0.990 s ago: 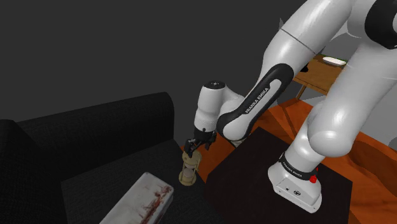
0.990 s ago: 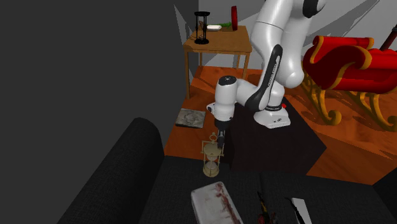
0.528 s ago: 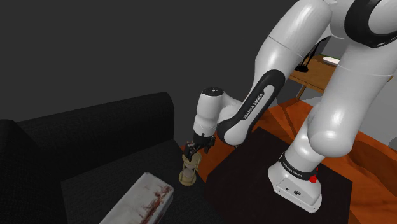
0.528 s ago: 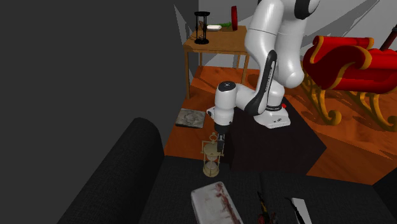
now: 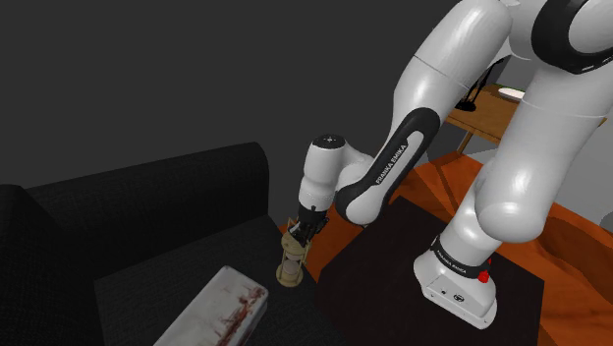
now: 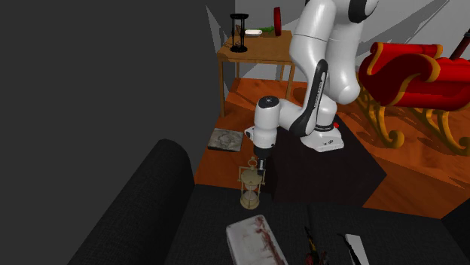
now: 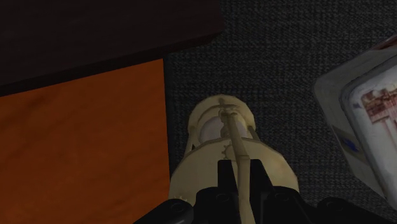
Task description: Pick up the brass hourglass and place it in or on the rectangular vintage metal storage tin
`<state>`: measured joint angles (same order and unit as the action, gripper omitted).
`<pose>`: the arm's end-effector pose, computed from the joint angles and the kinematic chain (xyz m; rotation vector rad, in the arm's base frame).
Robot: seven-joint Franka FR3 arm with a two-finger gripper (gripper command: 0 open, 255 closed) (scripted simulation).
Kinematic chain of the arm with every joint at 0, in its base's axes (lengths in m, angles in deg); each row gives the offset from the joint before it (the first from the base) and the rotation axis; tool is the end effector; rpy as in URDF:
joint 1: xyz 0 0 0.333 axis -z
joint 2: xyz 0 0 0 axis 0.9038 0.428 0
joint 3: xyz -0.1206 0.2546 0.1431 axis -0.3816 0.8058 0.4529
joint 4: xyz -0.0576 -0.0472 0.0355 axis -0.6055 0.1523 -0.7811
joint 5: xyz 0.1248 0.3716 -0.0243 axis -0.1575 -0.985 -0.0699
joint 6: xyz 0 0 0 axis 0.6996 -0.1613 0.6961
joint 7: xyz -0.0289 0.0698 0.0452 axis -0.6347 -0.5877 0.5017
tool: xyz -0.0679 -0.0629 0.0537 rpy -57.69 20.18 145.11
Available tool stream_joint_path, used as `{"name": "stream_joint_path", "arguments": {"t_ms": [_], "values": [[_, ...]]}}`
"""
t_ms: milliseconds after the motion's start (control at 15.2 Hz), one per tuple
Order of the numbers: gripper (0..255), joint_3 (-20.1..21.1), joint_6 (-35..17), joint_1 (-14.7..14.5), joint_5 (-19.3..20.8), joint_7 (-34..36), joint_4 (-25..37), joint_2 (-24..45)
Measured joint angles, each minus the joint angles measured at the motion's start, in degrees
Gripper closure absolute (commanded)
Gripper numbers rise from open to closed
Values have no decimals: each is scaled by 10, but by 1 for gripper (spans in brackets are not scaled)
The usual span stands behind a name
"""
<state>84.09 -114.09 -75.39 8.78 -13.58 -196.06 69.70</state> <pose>0.3323 0.2292 0.1945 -3.0758 0.3085 -0.0030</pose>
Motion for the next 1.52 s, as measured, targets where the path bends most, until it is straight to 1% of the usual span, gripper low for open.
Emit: {"name": "stream_joint_path", "arguments": {"t_ms": [396,462,660,990,1386,1518], "values": [[255,0,0,0,0,0,0,0],[255,3,4,2,-6,-5,-1,-5],[255,15,28,8,-39,-29,-4,-34],[255,24,78,5,-89,-60,-3,-88],[255,20,141,-3,-124,-84,3,-147],[255,18,161,-5,-129,-88,8,-162]]}}
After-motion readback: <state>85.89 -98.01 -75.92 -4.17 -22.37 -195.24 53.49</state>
